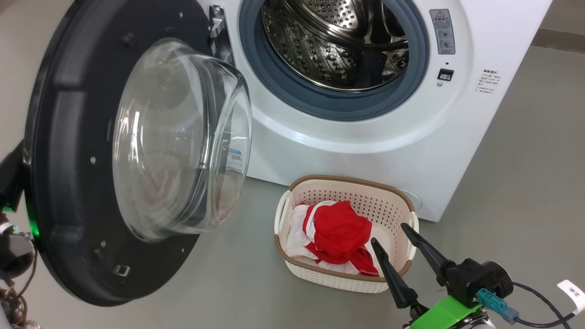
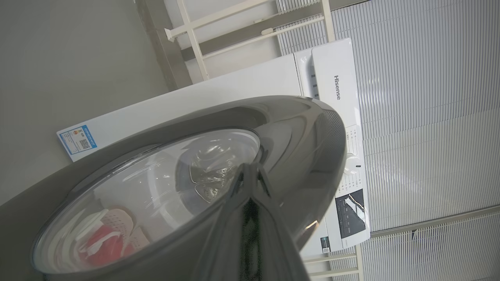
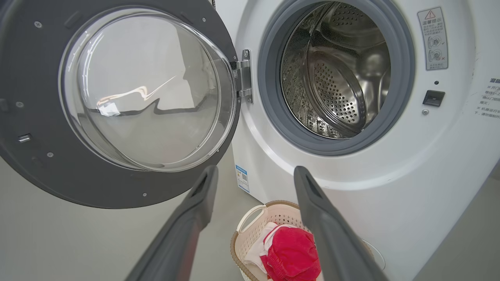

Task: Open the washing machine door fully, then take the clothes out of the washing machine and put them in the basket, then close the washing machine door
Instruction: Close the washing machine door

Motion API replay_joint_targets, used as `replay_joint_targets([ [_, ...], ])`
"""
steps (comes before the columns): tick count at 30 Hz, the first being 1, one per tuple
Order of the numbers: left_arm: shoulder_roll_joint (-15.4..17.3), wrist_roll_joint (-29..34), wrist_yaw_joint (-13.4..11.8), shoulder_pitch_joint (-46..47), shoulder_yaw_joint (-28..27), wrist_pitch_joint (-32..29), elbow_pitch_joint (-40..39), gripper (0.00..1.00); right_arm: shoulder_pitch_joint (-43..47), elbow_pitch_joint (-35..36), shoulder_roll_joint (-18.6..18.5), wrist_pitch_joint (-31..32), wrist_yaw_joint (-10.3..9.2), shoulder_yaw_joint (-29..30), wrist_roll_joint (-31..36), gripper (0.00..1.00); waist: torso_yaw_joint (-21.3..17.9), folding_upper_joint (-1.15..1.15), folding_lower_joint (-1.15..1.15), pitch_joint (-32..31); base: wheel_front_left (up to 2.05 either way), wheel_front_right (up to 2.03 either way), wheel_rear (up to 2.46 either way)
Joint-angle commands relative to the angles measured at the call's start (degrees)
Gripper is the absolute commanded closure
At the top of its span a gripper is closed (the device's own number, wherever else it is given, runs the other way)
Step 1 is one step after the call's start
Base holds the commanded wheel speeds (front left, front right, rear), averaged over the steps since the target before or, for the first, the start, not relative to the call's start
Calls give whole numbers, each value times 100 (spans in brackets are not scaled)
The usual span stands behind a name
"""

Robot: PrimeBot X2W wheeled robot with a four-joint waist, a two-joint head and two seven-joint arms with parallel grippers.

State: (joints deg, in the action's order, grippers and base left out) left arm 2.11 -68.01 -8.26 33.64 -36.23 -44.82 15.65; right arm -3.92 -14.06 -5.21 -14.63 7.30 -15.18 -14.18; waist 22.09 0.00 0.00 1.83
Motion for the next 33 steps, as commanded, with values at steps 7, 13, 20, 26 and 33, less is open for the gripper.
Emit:
replay_joint_targets([
  [7, 81, -418, -284, -437, 490, -73, -776, 100, -239, 137, 14, -37, 19, -98, -104, 0, -68, 0, 0, 51, 0, 0, 0],
  [13, 78, -917, -467, -840, 1114, 234, -1139, 100, -273, 131, 8, -37, 19, -69, -115, 0, -133, 0, 0, 73, 0, 0, 0],
  [20, 77, -1385, -643, -1244, 1696, 676, -1612, 100, -266, 127, 33, -37, 19, -55, -140, 0, -213, 0, 0, 84, 0, 0, 0],
  [26, 77, -1725, -729, -1483, 2119, 1009, -1890, 100, -289, 123, 49, -37, 19, -69, -164, 0, -312, 0, 0, 76, 0, 0, 0],
  [33, 77, -1963, -746, -1687, 2431, 1249, -2099, 100, -263, 120, 47, -37, 19, -55, -165, 0, -453, 0, 0, 58, 0, 0, 0],
])
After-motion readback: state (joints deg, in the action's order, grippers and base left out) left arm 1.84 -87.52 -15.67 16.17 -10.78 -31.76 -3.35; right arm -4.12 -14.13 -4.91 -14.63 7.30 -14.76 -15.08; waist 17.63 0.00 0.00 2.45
